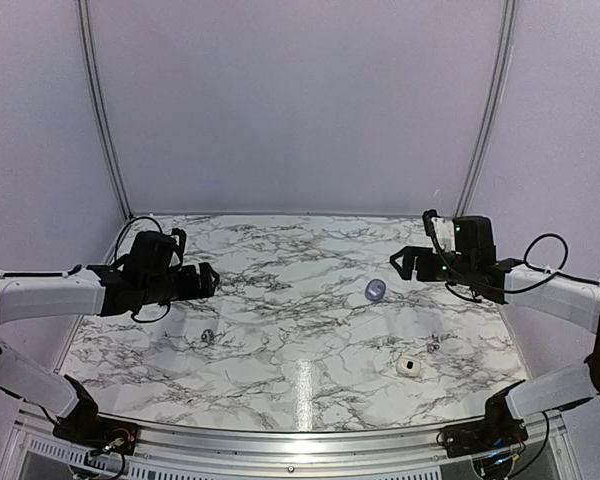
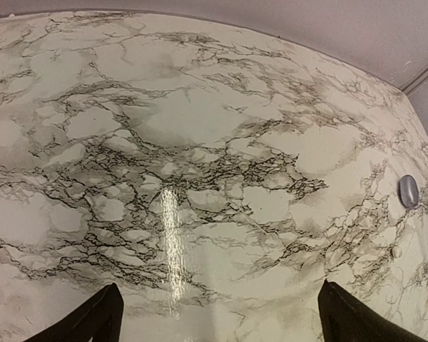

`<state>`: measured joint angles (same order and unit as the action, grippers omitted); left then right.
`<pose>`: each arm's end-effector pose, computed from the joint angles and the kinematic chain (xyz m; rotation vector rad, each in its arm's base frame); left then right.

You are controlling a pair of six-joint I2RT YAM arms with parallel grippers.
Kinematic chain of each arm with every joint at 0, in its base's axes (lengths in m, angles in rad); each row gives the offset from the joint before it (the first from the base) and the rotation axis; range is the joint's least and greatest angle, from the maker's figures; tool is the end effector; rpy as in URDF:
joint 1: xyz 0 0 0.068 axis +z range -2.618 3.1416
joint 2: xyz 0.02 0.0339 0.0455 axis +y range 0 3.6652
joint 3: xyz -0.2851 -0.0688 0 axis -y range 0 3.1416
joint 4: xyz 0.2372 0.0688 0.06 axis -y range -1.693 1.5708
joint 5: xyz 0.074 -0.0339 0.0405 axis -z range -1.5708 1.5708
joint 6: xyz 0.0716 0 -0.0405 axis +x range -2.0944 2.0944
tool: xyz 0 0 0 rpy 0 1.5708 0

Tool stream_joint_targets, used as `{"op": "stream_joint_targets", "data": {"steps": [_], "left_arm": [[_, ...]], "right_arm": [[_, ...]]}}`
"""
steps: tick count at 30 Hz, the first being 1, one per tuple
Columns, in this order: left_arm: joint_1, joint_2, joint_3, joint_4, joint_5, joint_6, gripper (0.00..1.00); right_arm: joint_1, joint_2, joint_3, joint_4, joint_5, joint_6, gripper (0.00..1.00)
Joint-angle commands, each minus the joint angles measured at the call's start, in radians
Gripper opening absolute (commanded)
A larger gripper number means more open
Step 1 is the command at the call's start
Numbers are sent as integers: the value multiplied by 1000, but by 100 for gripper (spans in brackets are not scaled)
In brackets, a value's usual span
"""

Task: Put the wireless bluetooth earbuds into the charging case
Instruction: Move the charging case to the center of the board.

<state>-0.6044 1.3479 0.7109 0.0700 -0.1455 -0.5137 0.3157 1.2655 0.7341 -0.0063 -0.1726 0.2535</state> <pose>0.2573 -0.1651 0.2209 0.0117 2.1728 -0.4978 0.2750 0.1028 0.2429 -0.1717 2.1365 0.5192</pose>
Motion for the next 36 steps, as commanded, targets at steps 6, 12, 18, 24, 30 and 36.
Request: {"op": "stream_joint_targets", "data": {"steps": [6,12,18,24,30,36], "left_arm": [[-6,-57,-23,34,-71,-5,99],[-6,-56,-35,34,-78,15,99],[-6,-92,-72,69,-37,38,99],[-6,-99,-85,114,64,68,99],[-6,-73,-72,120,141,89,99],[-6,-41,-59,124,191,97,99]], "right_arm": [[-58,-95,-5,-71,76,-14,99],[-113,23,116,-227,8,-113,99],[-103,139,185,-292,-21,-181,99],[-67,285,253,-306,-61,-250,97],[-46,405,341,-368,-56,-388,95],[-36,498,418,-417,-86,-499,92]]}}
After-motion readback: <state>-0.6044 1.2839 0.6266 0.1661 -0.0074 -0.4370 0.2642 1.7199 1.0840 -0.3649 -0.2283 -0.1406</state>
